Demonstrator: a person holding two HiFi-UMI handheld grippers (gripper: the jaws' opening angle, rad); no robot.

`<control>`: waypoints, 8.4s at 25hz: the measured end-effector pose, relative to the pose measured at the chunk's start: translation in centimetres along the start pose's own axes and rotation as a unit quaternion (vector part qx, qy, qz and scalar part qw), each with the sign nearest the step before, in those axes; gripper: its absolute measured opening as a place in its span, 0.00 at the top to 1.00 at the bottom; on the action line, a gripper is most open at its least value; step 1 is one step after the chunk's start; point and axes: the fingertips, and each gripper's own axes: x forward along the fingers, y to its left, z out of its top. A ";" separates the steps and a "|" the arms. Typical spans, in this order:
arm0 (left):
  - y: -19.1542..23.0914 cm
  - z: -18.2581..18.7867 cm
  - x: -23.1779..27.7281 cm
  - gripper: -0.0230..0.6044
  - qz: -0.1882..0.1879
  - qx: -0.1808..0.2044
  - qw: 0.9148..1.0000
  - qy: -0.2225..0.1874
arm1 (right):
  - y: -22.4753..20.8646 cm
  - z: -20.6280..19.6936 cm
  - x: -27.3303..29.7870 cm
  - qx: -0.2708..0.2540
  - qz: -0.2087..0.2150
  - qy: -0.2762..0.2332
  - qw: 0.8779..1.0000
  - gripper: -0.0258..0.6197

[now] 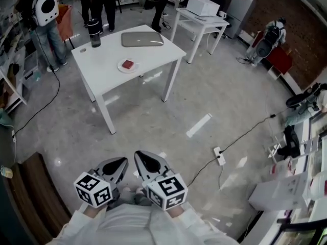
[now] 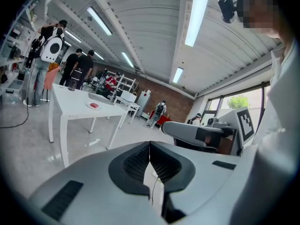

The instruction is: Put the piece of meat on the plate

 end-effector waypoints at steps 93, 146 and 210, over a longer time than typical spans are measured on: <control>38.8 25.5 34.1 0.95 0.023 -0.039 0.996 0.081 | -34.5 12.9 45.1 0.037 -0.024 0.113 0.993 0.94; 47.6 17.8 33.9 0.94 0.099 -0.191 0.965 0.147 | -35.3 1.5 46.8 0.183 -0.092 0.230 0.951 0.93; 50.3 18.3 34.8 0.79 0.155 -0.308 0.929 0.135 | -37.1 1.5 49.0 0.264 -0.140 0.225 0.927 0.82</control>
